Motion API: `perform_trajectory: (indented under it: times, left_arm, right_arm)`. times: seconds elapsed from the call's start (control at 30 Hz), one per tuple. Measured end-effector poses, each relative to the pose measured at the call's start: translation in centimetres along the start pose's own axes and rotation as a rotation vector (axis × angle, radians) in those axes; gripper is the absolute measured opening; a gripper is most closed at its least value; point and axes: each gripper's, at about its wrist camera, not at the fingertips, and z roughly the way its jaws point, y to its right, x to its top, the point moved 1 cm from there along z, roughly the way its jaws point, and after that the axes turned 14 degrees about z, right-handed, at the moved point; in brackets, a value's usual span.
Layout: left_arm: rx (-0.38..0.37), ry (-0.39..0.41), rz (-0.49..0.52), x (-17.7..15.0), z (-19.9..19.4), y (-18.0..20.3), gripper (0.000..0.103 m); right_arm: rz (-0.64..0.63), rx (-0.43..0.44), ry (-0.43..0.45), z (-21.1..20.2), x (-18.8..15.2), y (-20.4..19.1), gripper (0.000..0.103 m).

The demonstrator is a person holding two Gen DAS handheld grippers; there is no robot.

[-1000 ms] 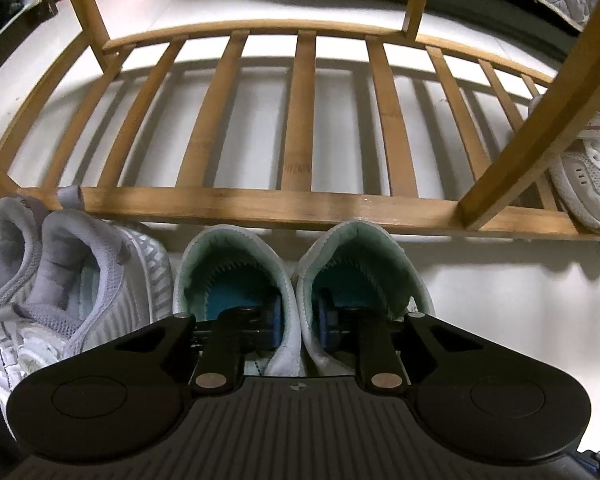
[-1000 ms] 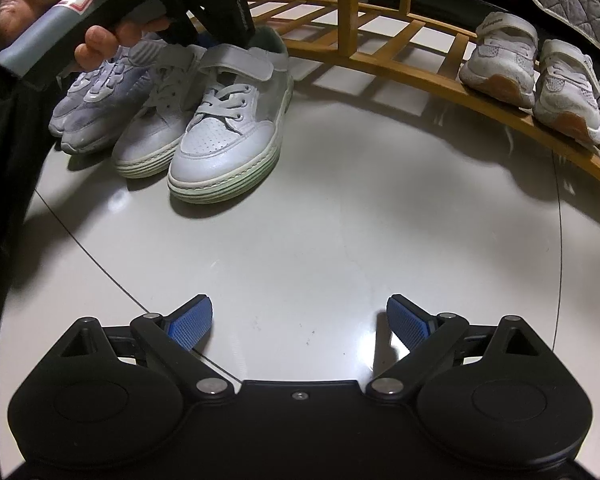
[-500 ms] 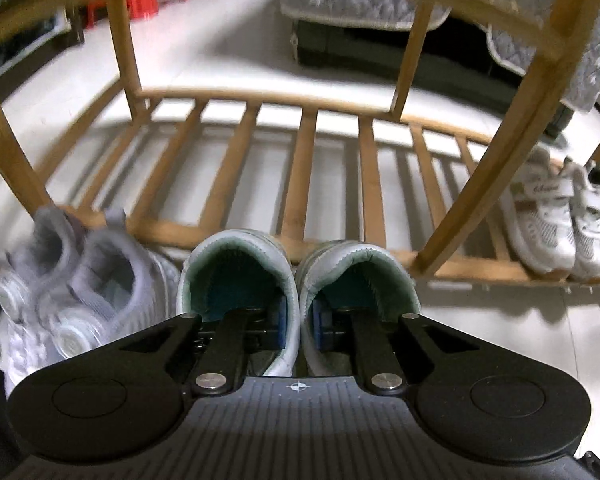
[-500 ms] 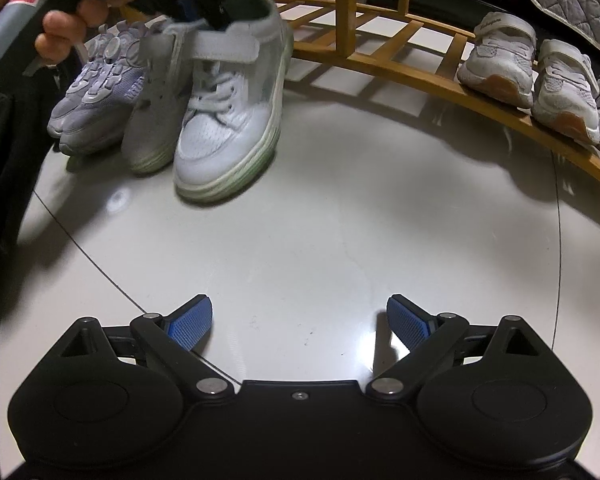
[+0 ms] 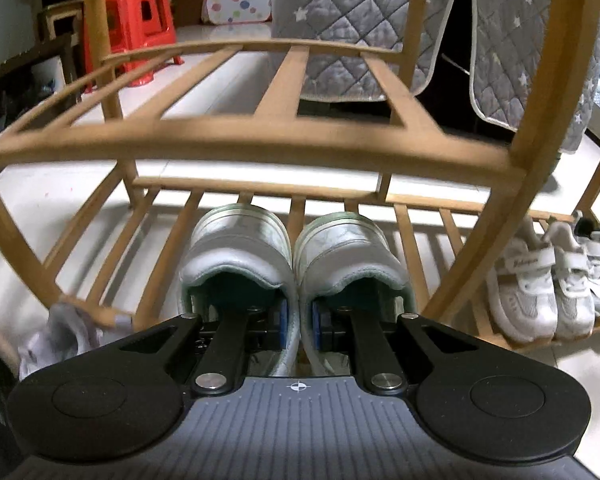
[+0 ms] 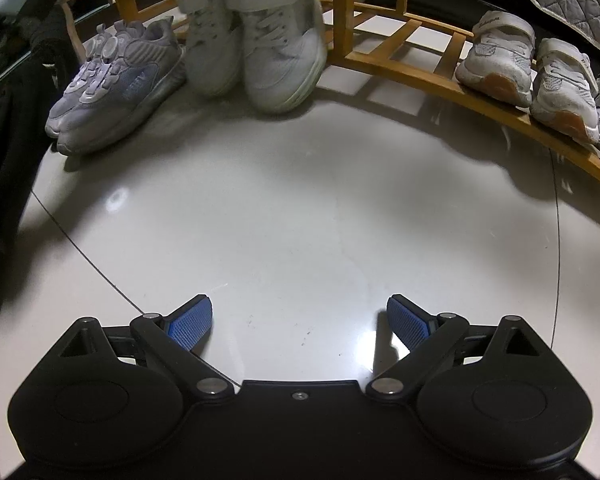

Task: Organize scattered shoes
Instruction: 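Lift the teal-lined sneaker pair up onto the upper shelf slats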

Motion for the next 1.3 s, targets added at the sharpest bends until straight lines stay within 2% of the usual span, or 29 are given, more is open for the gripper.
perform_trajectory:
  times: [0.2,0.53,0.87,1.3]
  left_arm:
    - [0.025,0.039,0.007,1.6,1.0,-0.4,0.012]
    - [0.058,0.088,0.006,1.8,2.4,0.9,0.012]
    - [0.059,0.134,-0.033,1.3,4.6,0.9,0.012]
    - [0.037,0.17,0.003,1.4,6.1,1.2,0.012]
  right_arm:
    - [0.001,0.002,0.001,0.0,0.1,0.0,0.096]
    - [-0.001,-0.001,-0.007,0.2,0.0,0.0,0.096]
    - [0.006,-0.007,-0.011,0.4,0.1,0.2,0.096]
    - [0.007,-0.014,-0.01,0.8,0.1,0.4,0.096]
